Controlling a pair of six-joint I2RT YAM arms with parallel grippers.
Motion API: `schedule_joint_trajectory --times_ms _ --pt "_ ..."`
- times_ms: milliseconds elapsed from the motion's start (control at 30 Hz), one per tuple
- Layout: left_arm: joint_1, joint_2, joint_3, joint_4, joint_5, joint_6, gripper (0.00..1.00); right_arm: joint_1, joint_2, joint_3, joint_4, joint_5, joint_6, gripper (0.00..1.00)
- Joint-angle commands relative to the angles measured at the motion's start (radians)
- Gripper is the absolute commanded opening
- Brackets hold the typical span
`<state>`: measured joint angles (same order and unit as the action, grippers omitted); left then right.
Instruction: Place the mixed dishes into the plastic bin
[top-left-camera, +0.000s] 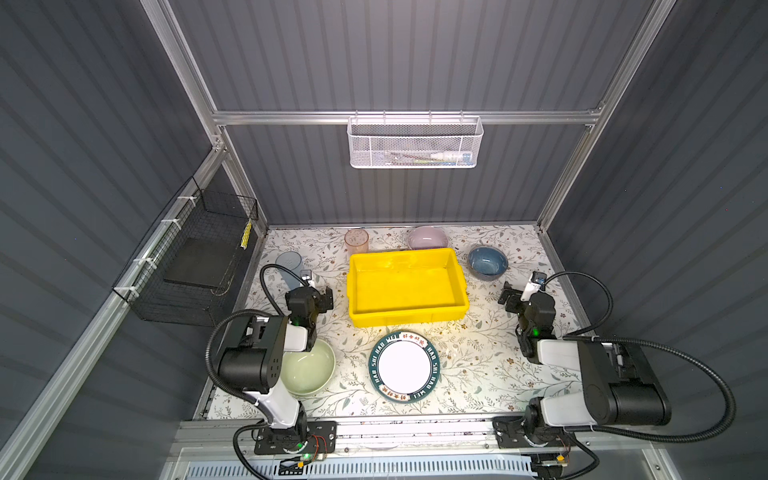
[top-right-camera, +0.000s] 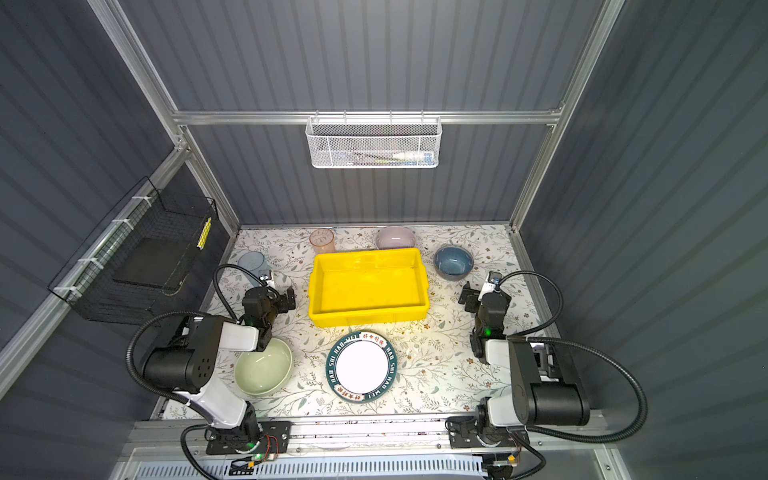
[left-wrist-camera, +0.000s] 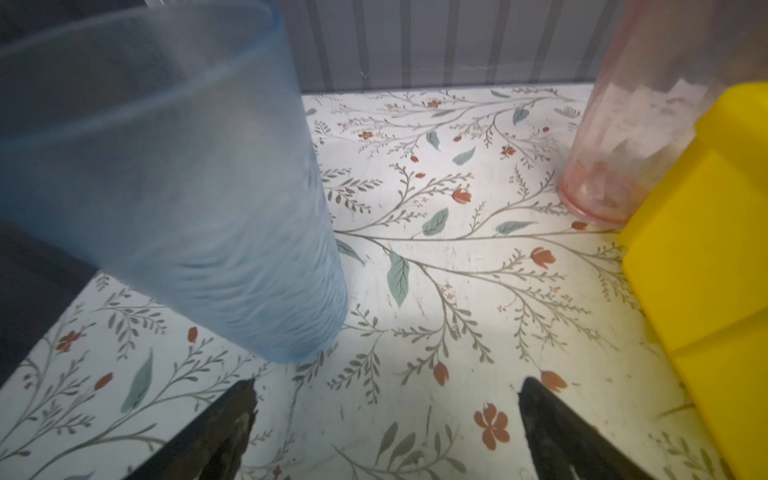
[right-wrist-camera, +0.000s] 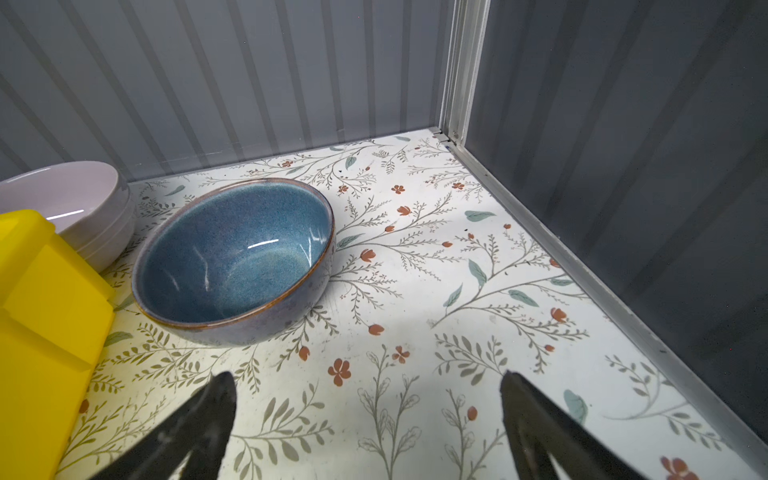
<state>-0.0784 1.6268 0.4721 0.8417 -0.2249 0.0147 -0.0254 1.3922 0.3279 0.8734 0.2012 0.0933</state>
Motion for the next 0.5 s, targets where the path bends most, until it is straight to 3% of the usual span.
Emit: schedule_joint_trajectory --times_ms 0,367,467 --pt "0.005 -0.113 0.001 -0.082 -0.037 -0.02 1.0 0.002 -0.085 0.09 -0.205 0.059 0.012 0.99" --pt "-0.003 -0.395 0.212 -0.701 -0.077 -0.191 1.0 0.032 -0.335 0.278 -0.737 0.028 0.169 0.99" --pt "-0.003 -0.427 0.31 -0.922 -0.032 -0.234 1.0 0.07 -0.385 0.324 -0.857 0.006 0.194 0.99"
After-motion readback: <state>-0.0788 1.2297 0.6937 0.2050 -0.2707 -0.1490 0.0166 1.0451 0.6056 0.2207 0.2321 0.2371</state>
